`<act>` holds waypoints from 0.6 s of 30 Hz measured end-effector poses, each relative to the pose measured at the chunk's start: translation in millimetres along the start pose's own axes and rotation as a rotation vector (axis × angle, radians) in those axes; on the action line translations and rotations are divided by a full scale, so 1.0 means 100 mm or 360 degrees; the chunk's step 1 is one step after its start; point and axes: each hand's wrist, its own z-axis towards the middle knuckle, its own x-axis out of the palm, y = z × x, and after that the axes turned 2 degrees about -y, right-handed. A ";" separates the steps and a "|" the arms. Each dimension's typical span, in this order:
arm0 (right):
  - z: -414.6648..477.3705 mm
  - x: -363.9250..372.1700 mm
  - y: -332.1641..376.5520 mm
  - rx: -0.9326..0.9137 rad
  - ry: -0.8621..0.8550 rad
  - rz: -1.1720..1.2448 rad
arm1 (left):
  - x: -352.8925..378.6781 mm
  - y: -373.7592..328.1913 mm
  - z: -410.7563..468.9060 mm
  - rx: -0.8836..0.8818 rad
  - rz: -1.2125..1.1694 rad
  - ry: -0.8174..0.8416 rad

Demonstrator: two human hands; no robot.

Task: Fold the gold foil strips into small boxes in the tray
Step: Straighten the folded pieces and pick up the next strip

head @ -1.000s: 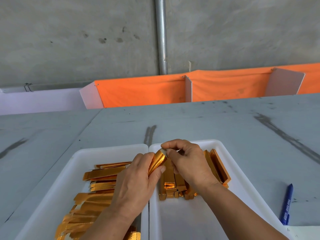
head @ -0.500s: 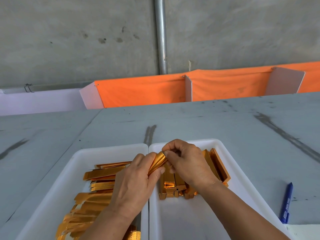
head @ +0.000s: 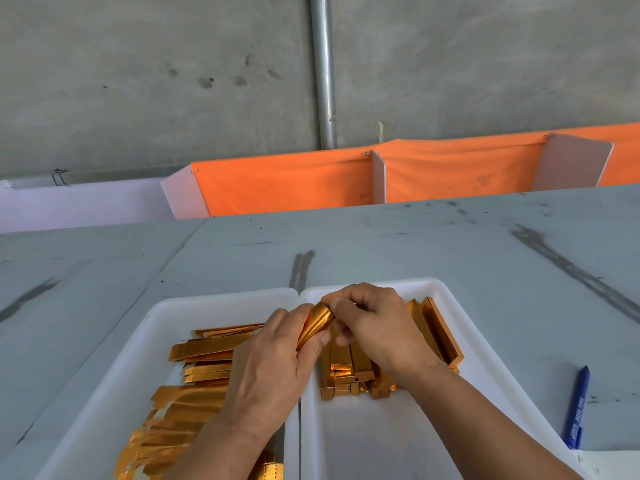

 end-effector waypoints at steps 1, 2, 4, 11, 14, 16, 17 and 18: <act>0.00 0.01 0.00 0.0011 -0.0001 0.0022 | 0.00 0.00 0.00 -0.0017 -0.0002 -0.0003; -0.01 0.01 0.00 0.0014 -0.0002 0.0032 | 0.00 0.00 0.00 -0.0033 -0.0003 -0.0007; -0.01 0.03 0.00 0.0005 0.0008 0.0029 | 0.00 -0.01 0.00 -0.0063 -0.0012 -0.0026; -0.04 0.09 -0.03 -0.0094 -0.0040 -0.0005 | 0.00 -0.01 0.00 -0.0116 0.0024 -0.0064; -0.03 0.10 -0.03 -0.0034 -0.0080 0.0109 | 0.00 -0.02 0.00 -0.0096 0.0023 -0.0075; -0.03 0.10 -0.02 -0.0012 -0.0089 0.0148 | 0.00 -0.03 0.00 -0.0099 0.0030 -0.0054; -0.03 0.11 -0.02 -0.0015 -0.0094 0.0153 | 0.00 -0.03 0.00 -0.0097 0.0030 -0.0051; -0.03 0.11 -0.01 -0.0014 -0.0099 0.0160 | 0.00 -0.02 0.00 -0.0091 0.0027 -0.0057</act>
